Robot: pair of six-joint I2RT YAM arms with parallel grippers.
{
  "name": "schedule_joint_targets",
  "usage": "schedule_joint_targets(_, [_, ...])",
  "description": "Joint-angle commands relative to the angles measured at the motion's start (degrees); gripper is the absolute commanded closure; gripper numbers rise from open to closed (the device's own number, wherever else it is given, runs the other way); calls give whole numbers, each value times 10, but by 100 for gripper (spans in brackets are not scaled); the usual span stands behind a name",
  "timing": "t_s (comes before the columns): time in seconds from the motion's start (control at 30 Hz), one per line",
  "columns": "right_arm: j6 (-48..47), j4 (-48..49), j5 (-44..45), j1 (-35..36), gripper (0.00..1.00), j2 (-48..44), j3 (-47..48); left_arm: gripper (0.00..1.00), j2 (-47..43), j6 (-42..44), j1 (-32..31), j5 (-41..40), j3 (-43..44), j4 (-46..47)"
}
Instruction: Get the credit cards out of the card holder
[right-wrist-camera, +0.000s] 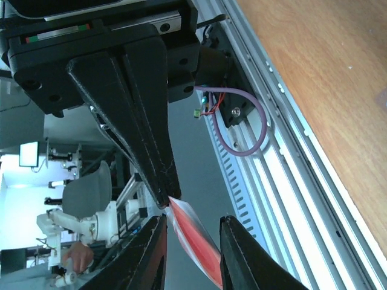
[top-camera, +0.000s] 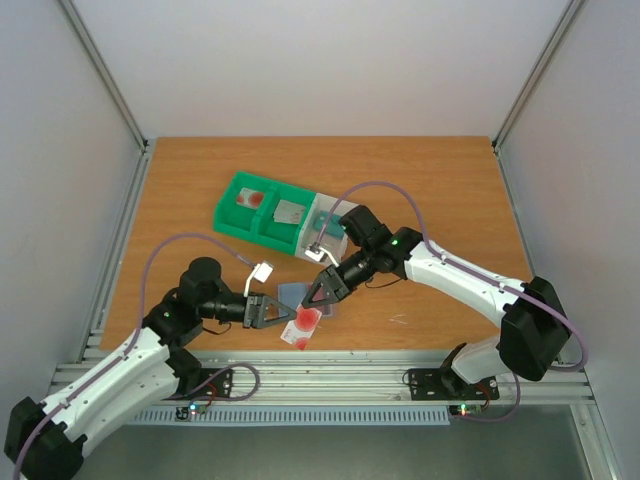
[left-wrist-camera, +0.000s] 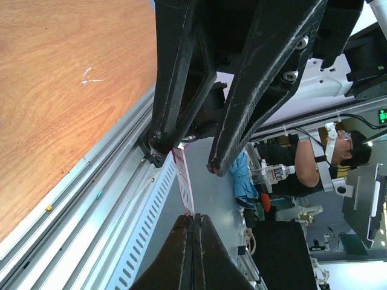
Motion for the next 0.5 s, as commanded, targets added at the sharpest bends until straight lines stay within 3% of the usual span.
schedule_joint_targets(0.0, [-8, 12, -27, 9, 75, -3, -7, 100, 4, -5, -1, 8, -2, 81])
schedule_joint_targets(0.37, [5, -9, 19, 9, 70, -12, 15, 100, 10, -11, 0, 18, -1, 87])
schedule_joint_targets(0.47, [2, -24, 23, 9, 64, -14, 22, 99, 10, -11, -1, 19, 0, 85])
